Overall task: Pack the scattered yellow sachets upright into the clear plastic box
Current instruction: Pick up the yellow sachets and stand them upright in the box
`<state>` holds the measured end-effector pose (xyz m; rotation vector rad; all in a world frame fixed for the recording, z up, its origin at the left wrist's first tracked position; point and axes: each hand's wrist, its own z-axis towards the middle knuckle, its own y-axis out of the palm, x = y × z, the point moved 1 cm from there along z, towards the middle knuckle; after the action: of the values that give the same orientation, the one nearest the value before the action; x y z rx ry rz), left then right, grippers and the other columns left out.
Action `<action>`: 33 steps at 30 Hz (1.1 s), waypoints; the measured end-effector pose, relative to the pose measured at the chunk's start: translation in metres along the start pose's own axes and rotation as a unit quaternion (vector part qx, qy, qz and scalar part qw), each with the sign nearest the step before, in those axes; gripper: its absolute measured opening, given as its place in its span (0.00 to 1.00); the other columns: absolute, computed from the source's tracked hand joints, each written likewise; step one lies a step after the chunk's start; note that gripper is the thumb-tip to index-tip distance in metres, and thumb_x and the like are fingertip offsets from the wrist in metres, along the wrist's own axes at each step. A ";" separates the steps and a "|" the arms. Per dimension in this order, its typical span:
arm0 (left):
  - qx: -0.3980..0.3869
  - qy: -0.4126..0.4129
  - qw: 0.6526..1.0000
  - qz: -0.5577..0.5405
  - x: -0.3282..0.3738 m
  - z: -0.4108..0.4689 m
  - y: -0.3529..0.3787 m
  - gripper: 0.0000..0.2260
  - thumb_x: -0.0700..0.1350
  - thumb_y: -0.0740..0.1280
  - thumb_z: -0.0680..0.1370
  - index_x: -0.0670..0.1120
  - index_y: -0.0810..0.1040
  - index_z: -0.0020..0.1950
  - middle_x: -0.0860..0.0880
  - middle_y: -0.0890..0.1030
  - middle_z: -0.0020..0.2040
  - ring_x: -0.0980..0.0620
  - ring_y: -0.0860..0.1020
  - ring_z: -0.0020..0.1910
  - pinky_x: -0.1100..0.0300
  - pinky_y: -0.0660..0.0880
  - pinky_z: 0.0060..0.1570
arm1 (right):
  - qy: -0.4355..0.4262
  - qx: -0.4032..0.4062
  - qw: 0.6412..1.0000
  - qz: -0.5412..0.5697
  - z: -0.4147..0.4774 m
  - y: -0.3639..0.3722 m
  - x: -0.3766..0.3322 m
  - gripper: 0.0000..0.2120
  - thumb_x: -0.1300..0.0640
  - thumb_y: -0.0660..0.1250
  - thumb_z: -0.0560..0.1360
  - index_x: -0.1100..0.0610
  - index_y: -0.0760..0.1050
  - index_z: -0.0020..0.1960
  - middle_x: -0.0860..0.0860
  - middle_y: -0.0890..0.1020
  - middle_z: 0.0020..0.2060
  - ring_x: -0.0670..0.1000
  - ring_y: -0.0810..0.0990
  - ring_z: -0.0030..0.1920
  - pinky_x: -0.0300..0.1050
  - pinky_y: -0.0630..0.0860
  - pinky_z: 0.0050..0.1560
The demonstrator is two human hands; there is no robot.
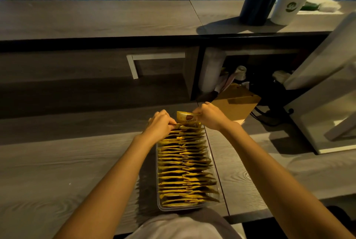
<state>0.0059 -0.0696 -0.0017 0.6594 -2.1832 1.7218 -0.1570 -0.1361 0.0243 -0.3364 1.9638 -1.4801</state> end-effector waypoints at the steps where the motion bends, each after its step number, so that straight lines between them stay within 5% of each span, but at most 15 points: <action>1: -0.015 -0.007 1.000 0.003 -0.001 0.002 0.003 0.11 0.44 0.62 0.78 0.46 0.80 0.58 0.46 0.74 0.59 0.48 0.71 0.61 0.50 0.69 0.62 | 0.003 -0.015 1.000 -0.023 -0.001 0.004 -0.001 0.12 0.59 0.58 0.79 0.60 0.78 0.56 0.60 0.79 0.54 0.59 0.72 0.60 0.49 0.70 0.57; 6: -0.079 -0.048 0.994 -0.054 -0.009 0.001 0.009 0.12 0.47 0.58 0.80 0.47 0.80 0.55 0.46 0.79 0.46 0.49 0.77 0.46 0.55 0.71 0.44 | 0.017 -0.023 0.997 -0.070 -0.004 0.018 0.000 0.14 0.62 0.54 0.79 0.58 0.78 0.56 0.59 0.78 0.56 0.59 0.69 0.62 0.50 0.67 0.60; 17: -0.050 -0.079 0.995 0.017 -0.023 0.036 -0.013 0.14 0.50 0.58 0.80 0.50 0.76 0.62 0.42 0.67 0.66 0.40 0.68 0.66 0.45 0.63 0.67 | 0.041 -0.008 0.999 -0.026 0.042 0.017 -0.002 0.12 0.57 0.57 0.80 0.57 0.76 0.59 0.59 0.79 0.55 0.59 0.72 0.61 0.52 0.70 0.56; 25: -0.063 -0.121 0.991 0.011 -0.035 0.068 -0.038 0.14 0.46 0.55 0.81 0.41 0.72 0.63 0.39 0.74 0.60 0.40 0.73 0.61 0.49 0.69 0.60 | 0.008 -0.006 1.000 -0.019 0.079 -0.003 -0.007 0.11 0.58 0.58 0.80 0.57 0.77 0.56 0.58 0.81 0.51 0.57 0.78 0.54 0.47 0.72 0.51; 29: 0.018 -0.066 0.997 -0.042 -0.038 0.064 -0.033 0.14 0.49 0.58 0.80 0.42 0.77 0.58 0.42 0.79 0.52 0.43 0.78 0.52 0.50 0.75 0.52 | -0.023 0.015 0.998 -0.055 0.086 -0.006 -0.006 0.10 0.60 0.58 0.79 0.58 0.77 0.55 0.57 0.81 0.49 0.57 0.79 0.53 0.46 0.72 0.49; 33: 0.050 -0.036 0.998 -0.032 -0.037 0.057 -0.017 0.16 0.48 0.53 0.82 0.42 0.76 0.60 0.42 0.76 0.58 0.43 0.74 0.58 0.49 0.71 0.57 | -0.025 0.012 0.998 -0.049 0.093 0.004 -0.008 0.12 0.61 0.57 0.79 0.57 0.78 0.56 0.56 0.81 0.51 0.55 0.79 0.56 0.46 0.73 0.53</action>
<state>0.0498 -0.1215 -0.0196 0.8210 -2.1087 1.8101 -0.0916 -0.2012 0.0088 -0.4615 1.9115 -1.5411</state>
